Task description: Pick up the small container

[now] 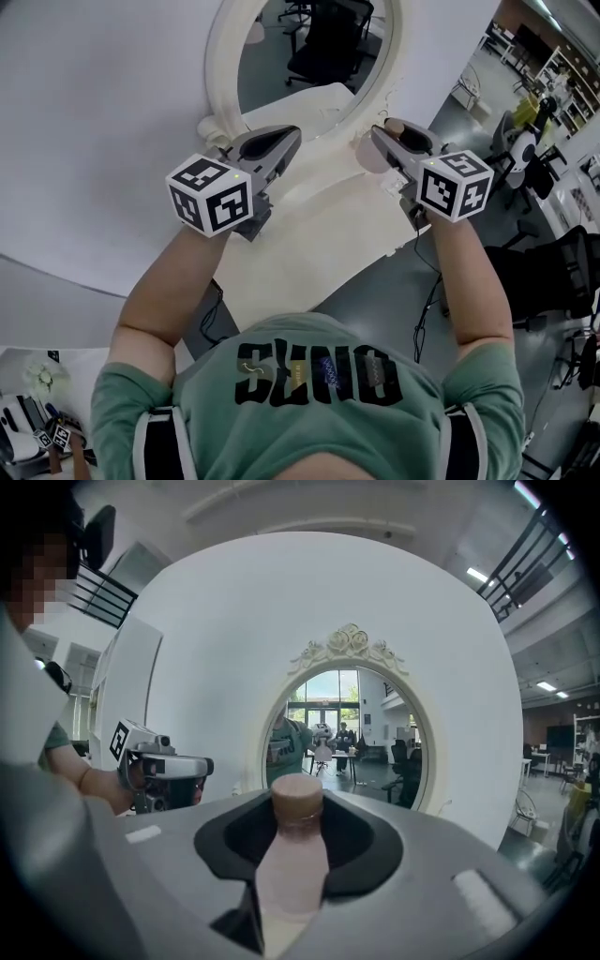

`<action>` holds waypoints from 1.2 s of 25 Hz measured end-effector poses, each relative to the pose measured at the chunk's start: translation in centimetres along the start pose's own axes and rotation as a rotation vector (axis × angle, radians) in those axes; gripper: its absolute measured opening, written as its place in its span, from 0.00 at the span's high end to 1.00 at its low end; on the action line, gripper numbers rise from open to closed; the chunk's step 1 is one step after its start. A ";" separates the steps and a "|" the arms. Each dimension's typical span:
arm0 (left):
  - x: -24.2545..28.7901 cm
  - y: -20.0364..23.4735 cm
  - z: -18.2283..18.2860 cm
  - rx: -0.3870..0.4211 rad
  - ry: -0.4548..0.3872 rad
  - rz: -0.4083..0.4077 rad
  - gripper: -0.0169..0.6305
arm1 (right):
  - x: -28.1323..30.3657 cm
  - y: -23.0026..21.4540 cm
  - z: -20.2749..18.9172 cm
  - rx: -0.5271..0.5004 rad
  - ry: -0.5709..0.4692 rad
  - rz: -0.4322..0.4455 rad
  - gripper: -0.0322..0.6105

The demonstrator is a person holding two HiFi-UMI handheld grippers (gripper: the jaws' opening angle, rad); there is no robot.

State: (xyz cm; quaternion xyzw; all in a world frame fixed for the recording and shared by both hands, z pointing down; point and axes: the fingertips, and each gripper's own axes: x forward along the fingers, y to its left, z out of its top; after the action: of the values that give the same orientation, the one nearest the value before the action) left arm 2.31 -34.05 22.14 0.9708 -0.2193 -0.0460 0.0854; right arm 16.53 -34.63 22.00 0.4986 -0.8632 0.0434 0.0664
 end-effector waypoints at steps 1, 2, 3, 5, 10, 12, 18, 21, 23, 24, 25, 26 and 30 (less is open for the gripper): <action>-0.1 -0.1 0.5 0.006 0.001 0.001 0.97 | -0.1 0.2 0.7 -0.005 -0.004 0.006 0.73; -0.1 -0.2 0.9 0.010 0.003 0.001 0.97 | -0.1 0.4 1.4 -0.009 -0.009 0.011 0.73; -0.2 -0.4 1.5 0.012 0.003 0.002 0.97 | -0.3 0.6 2.0 -0.012 -0.013 0.017 0.73; -0.2 -0.7 2.5 0.018 0.000 0.001 0.97 | -0.5 0.9 3.2 -0.017 -0.022 0.027 0.73; -0.7 -1.5 4.2 0.053 -0.009 -0.006 0.97 | -0.9 1.7 5.2 -0.020 -0.039 0.052 0.73; -1.0 -1.9 4.7 0.062 -0.011 -0.010 0.97 | -1.1 2.2 5.9 -0.027 -0.044 0.057 0.73; -1.9 -2.7 5.5 0.090 -0.015 -0.014 0.97 | -1.7 3.2 7.1 -0.039 -0.059 0.073 0.73; -2.1 -3.0 5.6 0.099 -0.013 -0.017 0.97 | -1.8 3.4 7.4 -0.038 -0.064 0.080 0.73; -2.3 -3.2 5.8 0.100 -0.016 -0.018 0.97 | -1.9 3.5 7.6 -0.041 -0.066 0.081 0.73; -2.4 -3.2 5.9 0.100 -0.017 -0.018 0.97 | -1.9 3.6 7.7 -0.044 -0.068 0.081 0.73; -2.5 -3.2 6.0 0.101 -0.018 -0.018 0.97 | -1.9 3.7 7.9 -0.045 -0.069 0.081 0.73; -2.6 -3.2 6.0 0.102 -0.017 -0.017 0.97 | -1.9 3.8 8.0 -0.046 -0.070 0.082 0.73; -2.7 -3.2 6.0 0.107 -0.014 -0.013 0.97 | -2.0 3.9 8.1 -0.047 -0.072 0.085 0.73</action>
State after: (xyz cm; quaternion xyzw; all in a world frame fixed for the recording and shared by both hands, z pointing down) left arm 0.42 -30.90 15.79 0.9751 -0.2156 -0.0417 0.0316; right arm 13.56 -32.06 13.61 0.4610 -0.8862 0.0078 0.0452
